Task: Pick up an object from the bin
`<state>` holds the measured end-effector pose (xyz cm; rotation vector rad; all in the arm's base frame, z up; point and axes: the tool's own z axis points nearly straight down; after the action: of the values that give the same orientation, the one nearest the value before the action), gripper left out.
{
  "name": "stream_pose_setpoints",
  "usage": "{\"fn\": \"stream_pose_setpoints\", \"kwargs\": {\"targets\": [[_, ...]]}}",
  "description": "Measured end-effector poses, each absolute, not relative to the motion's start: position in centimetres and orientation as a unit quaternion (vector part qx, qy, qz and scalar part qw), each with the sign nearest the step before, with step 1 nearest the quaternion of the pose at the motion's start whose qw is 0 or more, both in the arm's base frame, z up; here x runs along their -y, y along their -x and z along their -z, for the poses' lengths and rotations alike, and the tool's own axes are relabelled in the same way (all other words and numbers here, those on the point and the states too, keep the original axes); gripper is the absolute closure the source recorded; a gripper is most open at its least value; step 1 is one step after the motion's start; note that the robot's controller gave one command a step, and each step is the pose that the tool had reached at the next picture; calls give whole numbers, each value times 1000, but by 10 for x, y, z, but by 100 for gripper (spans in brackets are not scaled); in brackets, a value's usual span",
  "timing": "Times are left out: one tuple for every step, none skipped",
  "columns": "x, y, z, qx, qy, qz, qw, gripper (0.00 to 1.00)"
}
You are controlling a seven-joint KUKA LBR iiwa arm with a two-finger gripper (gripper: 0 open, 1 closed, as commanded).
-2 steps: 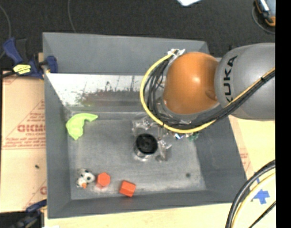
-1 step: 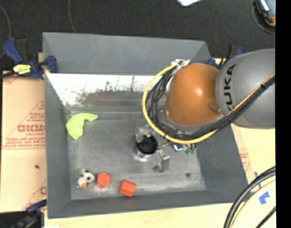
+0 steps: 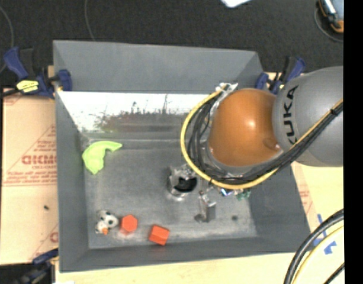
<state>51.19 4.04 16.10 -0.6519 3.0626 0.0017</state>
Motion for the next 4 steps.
{"fn": "stream_pose_setpoints", "kwargs": {"targets": [[-31, -529, -136, -967, 257, -1, 6, 0], [-18, -573, -121, -985, 171, -1, 7, 0], [-16, -579, -119, -981, 196, 0, 7, 0], [-11, -591, -118, -978, 208, -1, 7, 0]]}}
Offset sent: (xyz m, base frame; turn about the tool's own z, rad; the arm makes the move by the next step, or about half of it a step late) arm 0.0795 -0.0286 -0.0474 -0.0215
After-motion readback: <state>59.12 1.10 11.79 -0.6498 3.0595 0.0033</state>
